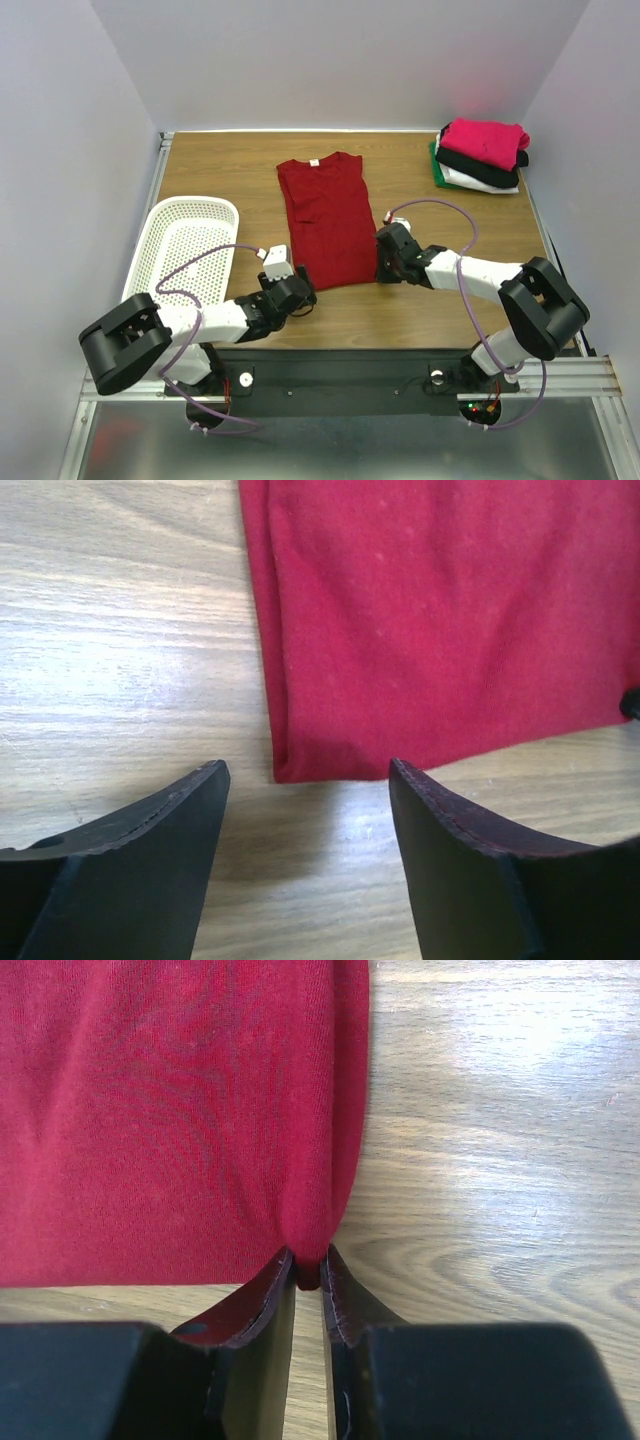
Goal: Fold and stack the t-shirts
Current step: Fold the tshirt
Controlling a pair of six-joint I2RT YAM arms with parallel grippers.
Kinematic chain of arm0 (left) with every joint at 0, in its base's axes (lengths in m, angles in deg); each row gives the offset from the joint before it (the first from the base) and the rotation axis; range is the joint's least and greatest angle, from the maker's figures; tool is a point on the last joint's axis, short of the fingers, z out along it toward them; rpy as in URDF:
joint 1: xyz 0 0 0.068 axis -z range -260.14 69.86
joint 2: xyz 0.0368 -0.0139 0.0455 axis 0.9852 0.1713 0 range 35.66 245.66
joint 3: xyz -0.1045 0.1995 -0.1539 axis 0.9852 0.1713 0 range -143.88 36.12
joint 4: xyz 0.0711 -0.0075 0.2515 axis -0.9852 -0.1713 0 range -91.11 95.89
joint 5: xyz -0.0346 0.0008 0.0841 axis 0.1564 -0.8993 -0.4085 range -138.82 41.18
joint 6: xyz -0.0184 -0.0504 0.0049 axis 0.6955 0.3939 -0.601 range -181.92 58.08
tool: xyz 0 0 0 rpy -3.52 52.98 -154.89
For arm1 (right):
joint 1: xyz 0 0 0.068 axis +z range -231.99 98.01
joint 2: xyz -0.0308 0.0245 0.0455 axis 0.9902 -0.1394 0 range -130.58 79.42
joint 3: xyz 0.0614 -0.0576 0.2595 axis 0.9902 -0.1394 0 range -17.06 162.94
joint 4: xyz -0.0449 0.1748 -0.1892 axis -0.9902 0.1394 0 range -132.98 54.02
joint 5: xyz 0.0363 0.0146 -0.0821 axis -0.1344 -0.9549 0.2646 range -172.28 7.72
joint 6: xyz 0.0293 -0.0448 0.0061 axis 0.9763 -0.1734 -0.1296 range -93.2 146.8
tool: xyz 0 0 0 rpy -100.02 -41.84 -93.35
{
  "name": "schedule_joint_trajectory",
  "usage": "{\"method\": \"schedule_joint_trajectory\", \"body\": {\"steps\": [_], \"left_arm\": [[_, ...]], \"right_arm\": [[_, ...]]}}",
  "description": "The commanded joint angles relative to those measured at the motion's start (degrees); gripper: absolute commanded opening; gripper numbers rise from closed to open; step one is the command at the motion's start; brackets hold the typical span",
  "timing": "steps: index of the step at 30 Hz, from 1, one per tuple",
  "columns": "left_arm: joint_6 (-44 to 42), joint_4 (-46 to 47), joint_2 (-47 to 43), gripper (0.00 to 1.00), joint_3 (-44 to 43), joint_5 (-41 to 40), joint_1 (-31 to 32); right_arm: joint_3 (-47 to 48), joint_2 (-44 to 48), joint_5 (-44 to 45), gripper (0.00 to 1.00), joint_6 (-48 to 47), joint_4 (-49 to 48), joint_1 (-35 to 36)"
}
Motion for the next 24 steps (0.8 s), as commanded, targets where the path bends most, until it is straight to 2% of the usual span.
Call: {"method": "schedule_joint_trajectory", "body": {"steps": [1, 10, 13, 14, 16, 17, 18, 20, 21, 22, 24], "left_arm": [[1.28, -0.33, 2.07, 0.74, -0.23, -1.52, -0.32], [0.5, 0.38, 7.52, 0.57, -2.77, -1.88, -0.32], [0.41, 0.9, 8.23, 0.44, -2.78, -0.82, -0.32], [0.49, 0.82, 8.14, 0.36, -2.6, -0.73, -0.32], [0.84, 0.82, 7.45, 0.29, -1.9, -0.56, -0.32], [0.93, 0.56, 7.09, 0.21, -1.72, -0.56, -0.32], [1.11, 0.29, 6.74, 0.16, -1.63, -0.64, -0.32], [1.28, -0.23, 5.34, 0.04, -0.93, -0.47, -0.32], [1.28, -0.41, 4.81, 0.0, -0.93, -0.47, -0.32], [1.28, -0.5, 4.46, 0.0, -0.5, -0.21, -0.32], [1.11, -0.41, 3.05, 0.0, 0.03, 0.5, -0.32]], "right_arm": [[-0.73, -0.42, -0.04, 0.19, 0.19, 0.78, 0.52], [-0.47, -0.6, 0.04, 0.19, -0.25, 0.78, 0.79], [-0.29, -0.68, 0.22, 0.19, -0.25, 0.78, 0.79], [-0.21, -0.69, 0.22, 0.19, -0.34, 0.78, 0.79], [-0.12, -0.42, 0.13, 0.18, -0.43, 0.78, 0.87], [-0.12, -0.25, 0.04, 0.17, -0.43, 0.86, 0.87], [-0.12, 0.02, 0.04, 0.16, -0.51, 0.78, 0.96], [-0.29, 1.5, 0.04, 0.06, -0.43, 0.86, 1.4], [-0.47, 2.03, -0.13, 0.06, -0.43, 0.86, 1.49], [-0.64, 2.56, -0.13, 0.01, -0.43, 0.95, 1.4], [-1.52, 4.41, -0.13, 0.0, -0.16, 1.3, 1.66]]}}
